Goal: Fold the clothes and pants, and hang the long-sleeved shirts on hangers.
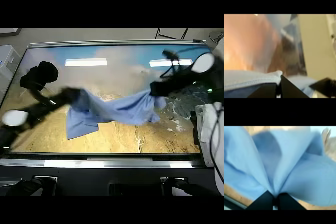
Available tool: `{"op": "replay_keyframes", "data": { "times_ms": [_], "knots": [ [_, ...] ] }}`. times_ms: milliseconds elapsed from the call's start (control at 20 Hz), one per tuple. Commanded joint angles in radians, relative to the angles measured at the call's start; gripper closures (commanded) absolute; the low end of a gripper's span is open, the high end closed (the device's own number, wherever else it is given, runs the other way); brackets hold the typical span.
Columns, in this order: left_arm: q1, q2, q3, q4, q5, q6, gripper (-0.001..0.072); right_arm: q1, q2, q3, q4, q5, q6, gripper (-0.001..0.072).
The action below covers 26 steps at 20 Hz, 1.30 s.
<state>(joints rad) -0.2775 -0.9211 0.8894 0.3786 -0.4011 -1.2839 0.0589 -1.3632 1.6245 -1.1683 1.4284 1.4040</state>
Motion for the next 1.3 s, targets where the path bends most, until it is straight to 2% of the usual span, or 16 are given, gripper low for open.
{"op": "replay_keyframes", "data": {
  "times_ms": [0,150,450,550,700,800,900,950,1050,1150,1250],
  "knots": [
    [0.180,0.168,0.313,0.056,-0.010,0.053,0.0681,0.000,0.175,0.207,-0.062,-0.140,-0.027,0.0667],
    [0.209,0.265,0.488,0.057,-0.010,0.151,0.0680,0.000,0.361,0.250,-0.063,-0.226,0.019,0.0667],
    [0.206,0.392,0.556,0.057,0.015,0.152,0.0680,0.000,0.584,0.249,-0.063,-0.131,0.155,0.0667],
    [0.206,0.395,0.557,0.117,0.024,0.162,0.0681,0.000,0.593,0.245,-0.063,-0.009,0.203,0.0667],
    [0.208,0.362,0.528,0.298,0.012,0.161,0.0681,0.000,0.547,0.166,-0.063,0.279,0.277,0.0667],
    [0.208,0.314,0.483,0.384,-0.034,0.158,0.0681,0.000,0.507,0.052,-0.063,0.349,0.294,0.0667],
    [0.208,0.230,0.397,0.420,-0.134,0.158,0.0681,0.000,0.467,-0.115,-0.058,0.261,0.296,0.0666],
    [0.208,0.181,0.343,0.436,-0.165,0.158,0.0681,0.000,0.442,-0.220,-0.054,0.148,0.279,0.0666],
    [0.208,0.057,0.224,0.456,-0.134,0.158,0.0681,0.000,0.369,-0.420,-0.035,-0.182,0.267,0.0666],
    [0.208,-0.077,0.167,0.456,-0.080,0.141,0.0680,0.000,0.258,-0.531,0.050,-0.510,0.267,0.0666],
    [0.206,-0.207,0.164,0.456,-0.086,0.093,0.0678,0.000,0.119,-0.549,0.149,-0.690,0.268,0.0666]
  ]
}}
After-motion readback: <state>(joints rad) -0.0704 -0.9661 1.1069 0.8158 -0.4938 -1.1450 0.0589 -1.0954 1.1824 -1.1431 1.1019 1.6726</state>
